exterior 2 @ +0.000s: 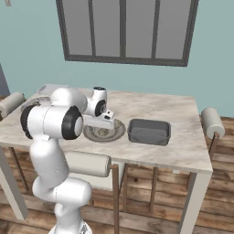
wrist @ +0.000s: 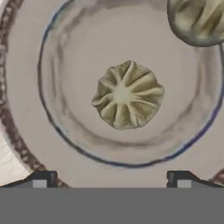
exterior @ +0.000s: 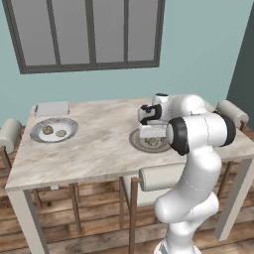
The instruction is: Place two dumplings into each of the tupperware containers and then place the containers in the fridge.
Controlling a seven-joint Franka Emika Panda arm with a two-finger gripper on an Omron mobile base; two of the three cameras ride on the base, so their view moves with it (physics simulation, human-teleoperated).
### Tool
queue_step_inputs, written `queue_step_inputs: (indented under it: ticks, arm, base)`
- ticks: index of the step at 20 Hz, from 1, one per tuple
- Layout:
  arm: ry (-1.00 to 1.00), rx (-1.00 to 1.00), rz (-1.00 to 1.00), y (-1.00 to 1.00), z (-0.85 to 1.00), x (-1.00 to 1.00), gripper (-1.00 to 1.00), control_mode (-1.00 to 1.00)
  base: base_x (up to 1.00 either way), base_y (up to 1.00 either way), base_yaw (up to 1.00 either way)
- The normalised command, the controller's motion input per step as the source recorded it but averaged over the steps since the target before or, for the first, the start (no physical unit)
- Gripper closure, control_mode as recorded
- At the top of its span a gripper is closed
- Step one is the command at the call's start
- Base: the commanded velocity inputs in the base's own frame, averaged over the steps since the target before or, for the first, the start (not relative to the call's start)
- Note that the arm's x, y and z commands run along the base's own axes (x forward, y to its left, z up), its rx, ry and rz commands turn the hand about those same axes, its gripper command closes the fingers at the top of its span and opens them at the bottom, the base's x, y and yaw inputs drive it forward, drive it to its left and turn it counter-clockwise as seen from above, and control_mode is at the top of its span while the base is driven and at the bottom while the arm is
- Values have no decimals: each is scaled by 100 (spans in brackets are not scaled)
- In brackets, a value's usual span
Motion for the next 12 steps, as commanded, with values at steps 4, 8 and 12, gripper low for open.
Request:
queue_step_inputs:
  ticks: [4, 8, 12]
  arm:
    - [8, 0, 0, -16, -39, 13, -100, -100]
    - [4, 0, 0, -7, -35, 7, -100, -100]
    - [3, 0, 0, 0, -5, 27, -100, -100]
  base:
    - [0, 0, 0]
    - [0, 0, 0]
    - [0, 0, 0]
